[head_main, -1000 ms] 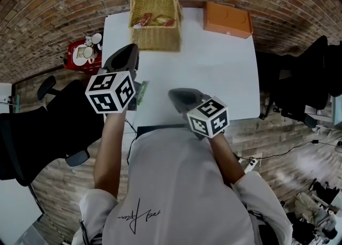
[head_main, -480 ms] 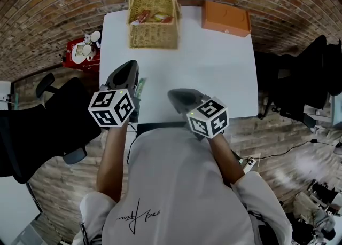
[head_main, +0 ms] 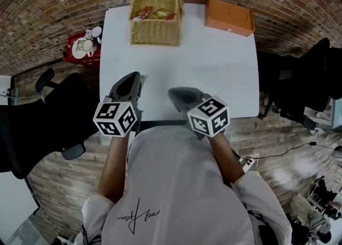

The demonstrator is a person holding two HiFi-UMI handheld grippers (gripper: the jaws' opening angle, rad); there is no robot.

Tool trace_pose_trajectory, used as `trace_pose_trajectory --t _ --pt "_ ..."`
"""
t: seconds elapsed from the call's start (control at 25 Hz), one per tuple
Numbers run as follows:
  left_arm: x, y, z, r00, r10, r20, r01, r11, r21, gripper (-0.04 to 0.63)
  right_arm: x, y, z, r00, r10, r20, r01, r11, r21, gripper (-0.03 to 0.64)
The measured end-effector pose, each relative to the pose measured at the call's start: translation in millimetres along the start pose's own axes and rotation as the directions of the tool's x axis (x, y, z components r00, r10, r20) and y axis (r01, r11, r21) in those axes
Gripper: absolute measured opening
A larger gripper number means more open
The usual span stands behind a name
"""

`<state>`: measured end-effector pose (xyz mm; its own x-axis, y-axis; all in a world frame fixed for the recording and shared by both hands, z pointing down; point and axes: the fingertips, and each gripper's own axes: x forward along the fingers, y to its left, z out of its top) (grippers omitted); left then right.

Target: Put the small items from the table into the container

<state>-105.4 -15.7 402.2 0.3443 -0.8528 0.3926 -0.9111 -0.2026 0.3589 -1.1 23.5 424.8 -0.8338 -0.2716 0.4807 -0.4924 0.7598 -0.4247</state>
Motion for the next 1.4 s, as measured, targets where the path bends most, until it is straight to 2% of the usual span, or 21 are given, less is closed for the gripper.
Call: trace_pose_trajectory --t 0.24,0.64,0.84,1.04,1.4 --pt "-3.4 1.6 -13.0 1.0 -0.002 -0.016 0.001 1.0 -0.028 0.009 3.3 0.1 1.2 1.0 0.008 -0.005 -0.008 1.0 -0.003 0.021" --pt "-1.6 10.2 -35.7 0.996 0.022 -0.086 -0.023 1.0 -0.011 0.009 6.5 -0.1 1.5 1.0 0.012 -0.013 -0.012 1.0 0.0 0.021" --pt "-3.7 25.0 -52.7 0.989 0.067 -0.135 -0.067 0.998 0.009 0.011 7.9 -1.4 -0.7 1.0 0.009 -0.026 -0.009 1.0 0.008 0.021" --pt "-3.8 36.4 -66.5 0.981 0.103 -0.163 -0.105 0.995 -0.003 0.011 9.8 -2.5 -2.4 0.999 0.009 -0.035 -0.008 1.0 0.012 0.021" --pt "0.3 51.7 -93.0 0.963 0.133 -0.233 -0.134 0.991 0.01 0.012 15.8 -4.5 -4.4 0.998 0.012 -0.054 -0.011 1.0 0.016 0.021"
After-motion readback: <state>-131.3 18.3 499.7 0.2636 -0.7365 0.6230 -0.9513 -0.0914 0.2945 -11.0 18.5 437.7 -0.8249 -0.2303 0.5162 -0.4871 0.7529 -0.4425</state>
